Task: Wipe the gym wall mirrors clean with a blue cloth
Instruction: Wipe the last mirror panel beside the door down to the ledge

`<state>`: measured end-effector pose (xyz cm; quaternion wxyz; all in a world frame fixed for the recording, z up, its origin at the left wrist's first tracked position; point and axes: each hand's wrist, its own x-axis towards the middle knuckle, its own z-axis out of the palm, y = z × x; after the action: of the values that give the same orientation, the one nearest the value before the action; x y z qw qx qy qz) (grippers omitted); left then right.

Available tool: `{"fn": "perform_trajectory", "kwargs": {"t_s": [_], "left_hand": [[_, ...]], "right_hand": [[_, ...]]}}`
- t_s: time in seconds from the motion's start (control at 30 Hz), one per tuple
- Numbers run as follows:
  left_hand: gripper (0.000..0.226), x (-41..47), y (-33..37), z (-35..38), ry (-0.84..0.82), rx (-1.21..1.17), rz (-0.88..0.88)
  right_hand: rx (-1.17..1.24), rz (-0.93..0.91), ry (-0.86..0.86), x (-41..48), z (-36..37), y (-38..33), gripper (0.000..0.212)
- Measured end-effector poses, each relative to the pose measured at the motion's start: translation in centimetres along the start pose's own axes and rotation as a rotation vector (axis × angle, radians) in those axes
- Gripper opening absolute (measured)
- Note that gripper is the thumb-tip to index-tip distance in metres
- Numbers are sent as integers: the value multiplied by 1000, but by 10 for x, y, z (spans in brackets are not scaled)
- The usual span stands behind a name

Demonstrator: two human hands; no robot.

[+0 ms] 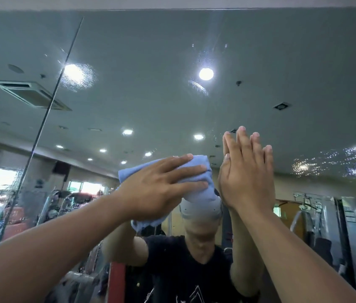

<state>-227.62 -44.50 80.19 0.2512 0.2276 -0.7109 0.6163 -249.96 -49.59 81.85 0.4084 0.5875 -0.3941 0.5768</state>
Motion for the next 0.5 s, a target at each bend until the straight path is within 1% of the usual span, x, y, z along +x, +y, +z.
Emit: {"fn": "perform_trajectory", "kwargs": {"t_s": [0.03, 0.07, 0.1, 0.13, 0.23, 0.27, 0.3, 0.33, 0.4, 0.43, 0.5], "left_hand": [[44, 3, -8, -1, -12, 9, 10], [46, 9, -17, -1, -17, 17, -22], [48, 16, -28, -2, -1, 18, -95], [52, 25, -38, -3, 31, 1, -205], [61, 50, -53, -13, 131, -117, -614], [61, 56, -51, -13, 154, -125, -710], [59, 58, -45, -11, 177, -111, -768], [58, 58, -37, -8, 193, -88, -795], [58, 53, -15, -2, 185, -60, -790], [58, 48, -6, 2, 169, -54, -759], [56, 38, 7, 6, 151, -56, -606]], "right_hand": [[-2, 0, -1, 0, 0, 0, 61], [-3, 0, 0, 0, 0, 0, 61], [-2, 1, 3, 0, 0, 0, 60], [1, 0, 6, -1, 0, 1, 60], [7, -2, 5, -1, 0, 1, 58], [6, -5, 14, -1, 0, 1, 58], [4, -8, 22, -1, 0, 1, 58], [1, -9, 26, -1, 1, 1, 58], [0, -7, 34, -1, 1, 1, 58], [2, -4, 34, -2, 0, 0, 59], [12, 1, 14, -1, -1, 0, 60]]}}
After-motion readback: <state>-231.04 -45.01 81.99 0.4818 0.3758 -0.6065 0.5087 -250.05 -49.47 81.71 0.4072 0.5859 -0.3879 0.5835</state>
